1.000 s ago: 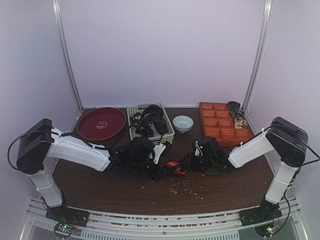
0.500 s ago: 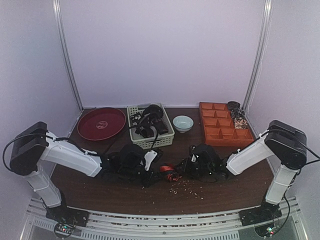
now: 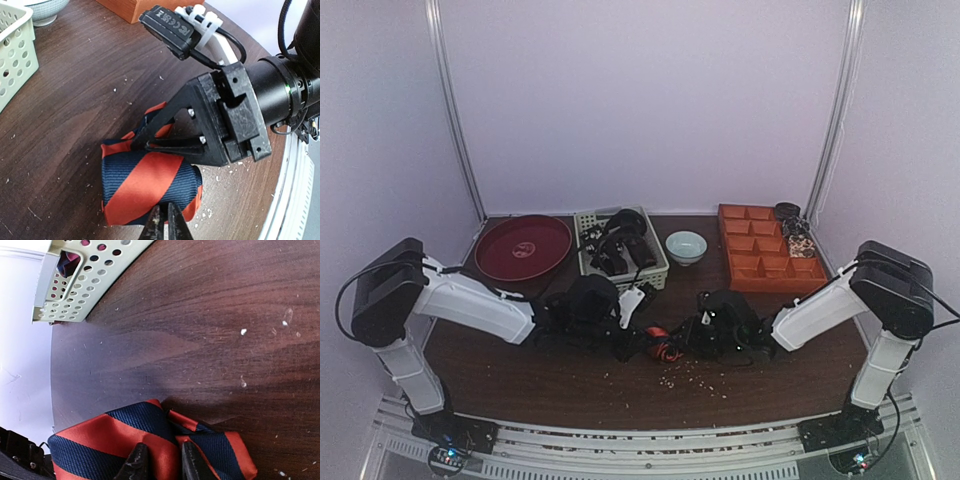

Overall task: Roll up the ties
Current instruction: Roll the tie at the center of the board.

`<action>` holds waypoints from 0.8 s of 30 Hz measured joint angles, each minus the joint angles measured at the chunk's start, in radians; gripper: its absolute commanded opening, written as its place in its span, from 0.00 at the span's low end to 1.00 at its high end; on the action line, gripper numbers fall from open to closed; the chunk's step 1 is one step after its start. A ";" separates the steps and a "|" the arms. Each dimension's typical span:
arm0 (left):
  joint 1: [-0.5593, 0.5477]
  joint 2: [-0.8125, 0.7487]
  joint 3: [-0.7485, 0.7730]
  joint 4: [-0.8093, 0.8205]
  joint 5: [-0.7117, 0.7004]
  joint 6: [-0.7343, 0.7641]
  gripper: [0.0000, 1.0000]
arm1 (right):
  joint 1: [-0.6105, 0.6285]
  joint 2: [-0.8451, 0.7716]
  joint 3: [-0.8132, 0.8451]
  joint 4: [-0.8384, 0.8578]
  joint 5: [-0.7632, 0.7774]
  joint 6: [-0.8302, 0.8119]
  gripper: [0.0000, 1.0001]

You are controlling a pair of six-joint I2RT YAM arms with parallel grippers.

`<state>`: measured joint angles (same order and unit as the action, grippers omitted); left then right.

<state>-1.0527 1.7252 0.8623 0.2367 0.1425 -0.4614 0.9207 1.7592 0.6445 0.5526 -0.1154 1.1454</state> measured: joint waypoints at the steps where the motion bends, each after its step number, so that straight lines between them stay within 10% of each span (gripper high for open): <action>1: 0.000 0.003 0.004 -0.001 0.001 0.002 0.06 | 0.000 -0.002 0.000 -0.002 0.001 -0.012 0.28; 24: 0.005 0.147 0.222 -0.130 0.007 0.060 0.08 | -0.052 -0.140 -0.031 -0.168 0.089 -0.346 0.35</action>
<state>-1.0481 1.8725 1.0847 0.1070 0.1497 -0.4015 0.8688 1.6188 0.6136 0.3847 -0.0261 0.7998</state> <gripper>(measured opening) 0.081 0.288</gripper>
